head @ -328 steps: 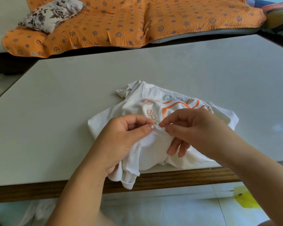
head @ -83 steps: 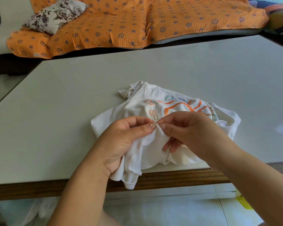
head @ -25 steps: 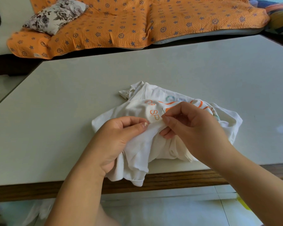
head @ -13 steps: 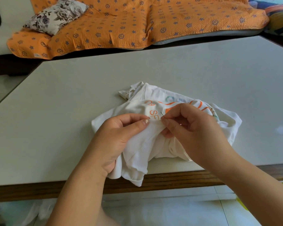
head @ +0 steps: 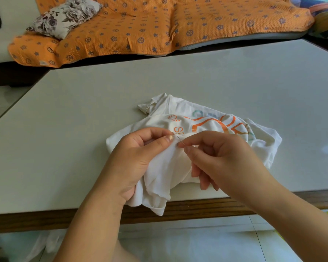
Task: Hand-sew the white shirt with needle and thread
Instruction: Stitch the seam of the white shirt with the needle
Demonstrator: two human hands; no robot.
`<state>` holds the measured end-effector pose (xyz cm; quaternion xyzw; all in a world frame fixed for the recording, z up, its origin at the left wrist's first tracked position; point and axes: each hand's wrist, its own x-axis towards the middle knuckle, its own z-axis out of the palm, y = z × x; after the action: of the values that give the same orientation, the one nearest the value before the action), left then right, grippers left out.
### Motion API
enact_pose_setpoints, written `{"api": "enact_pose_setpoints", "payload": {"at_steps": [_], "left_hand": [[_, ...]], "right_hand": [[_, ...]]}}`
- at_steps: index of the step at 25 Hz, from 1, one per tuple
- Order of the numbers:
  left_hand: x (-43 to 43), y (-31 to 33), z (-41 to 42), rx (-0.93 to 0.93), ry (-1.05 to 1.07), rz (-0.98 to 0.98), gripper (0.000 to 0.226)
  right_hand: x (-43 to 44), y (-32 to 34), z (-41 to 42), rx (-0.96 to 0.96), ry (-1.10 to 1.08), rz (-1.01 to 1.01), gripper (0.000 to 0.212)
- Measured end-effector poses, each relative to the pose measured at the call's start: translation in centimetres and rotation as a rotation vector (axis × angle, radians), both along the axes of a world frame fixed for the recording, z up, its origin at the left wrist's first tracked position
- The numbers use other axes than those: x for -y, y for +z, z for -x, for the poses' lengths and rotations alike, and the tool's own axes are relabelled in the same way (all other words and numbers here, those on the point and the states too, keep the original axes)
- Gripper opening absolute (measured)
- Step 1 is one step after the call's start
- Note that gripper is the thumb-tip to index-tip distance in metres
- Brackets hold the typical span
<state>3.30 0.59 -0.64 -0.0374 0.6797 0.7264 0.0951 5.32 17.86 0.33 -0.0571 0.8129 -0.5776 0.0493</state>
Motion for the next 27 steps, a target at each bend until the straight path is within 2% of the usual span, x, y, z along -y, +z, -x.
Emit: {"api": "enact_pose_setpoints", "payload": {"at_steps": [10,17,23,27], "left_hand": [[0.0,-0.1,-0.1,-0.024,-0.014,0.007,0.020],[-0.6,-0.2,-0.3,-0.088,-0.021,0.109,0.013],[-1.1,-0.5,-0.3,-0.074,0.010,0.124,0.012],[-1.3,-0.7,-0.3,-0.106,-0.018,0.220,0.016]], "right_hand": [[0.1,0.2,0.1,0.052,-0.002,-0.014,0.018],[0.7,-0.4,0.3,0.039,-0.060,-0.044,0.013],[0.7,-1.0,0.6,0.031,-0.091,0.068,0.012],[0.8,-1.2,0.8,0.034,-0.098,0.209,0.005]]}}
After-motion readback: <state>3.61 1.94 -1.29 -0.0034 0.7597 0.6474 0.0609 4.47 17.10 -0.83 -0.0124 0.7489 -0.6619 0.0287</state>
